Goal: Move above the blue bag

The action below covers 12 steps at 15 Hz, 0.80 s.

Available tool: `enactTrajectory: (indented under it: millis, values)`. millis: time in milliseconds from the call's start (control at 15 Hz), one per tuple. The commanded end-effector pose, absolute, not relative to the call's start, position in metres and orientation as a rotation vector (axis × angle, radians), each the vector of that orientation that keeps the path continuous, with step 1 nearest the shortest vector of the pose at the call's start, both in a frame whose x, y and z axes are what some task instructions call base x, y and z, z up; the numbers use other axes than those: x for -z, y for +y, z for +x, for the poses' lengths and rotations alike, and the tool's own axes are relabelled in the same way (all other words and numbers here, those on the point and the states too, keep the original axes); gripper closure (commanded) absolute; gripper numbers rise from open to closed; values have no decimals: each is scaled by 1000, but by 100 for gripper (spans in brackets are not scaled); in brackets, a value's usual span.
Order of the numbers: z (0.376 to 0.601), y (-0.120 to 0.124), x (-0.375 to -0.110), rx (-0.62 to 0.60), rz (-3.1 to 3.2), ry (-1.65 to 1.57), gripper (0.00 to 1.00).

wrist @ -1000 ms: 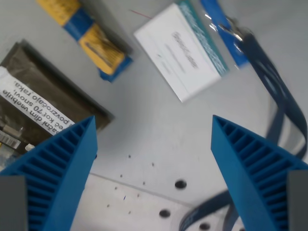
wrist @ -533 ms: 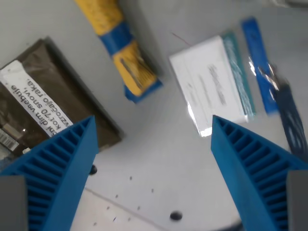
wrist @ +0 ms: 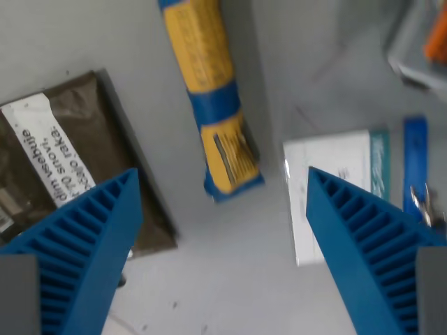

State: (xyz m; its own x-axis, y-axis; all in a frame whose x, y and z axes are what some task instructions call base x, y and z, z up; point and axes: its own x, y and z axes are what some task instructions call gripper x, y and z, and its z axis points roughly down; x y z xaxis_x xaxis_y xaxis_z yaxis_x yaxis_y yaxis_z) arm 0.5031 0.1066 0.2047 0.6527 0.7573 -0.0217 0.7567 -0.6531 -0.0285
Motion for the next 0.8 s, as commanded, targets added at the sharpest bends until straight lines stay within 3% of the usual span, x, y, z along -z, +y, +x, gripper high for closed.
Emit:
enactTrajectory:
  millis: [67, 800]
  values:
    - [503, 113, -192, 72, -2673, -1647, 0]
    - [510, 124, -151, 34, -2750, -1538, 0]
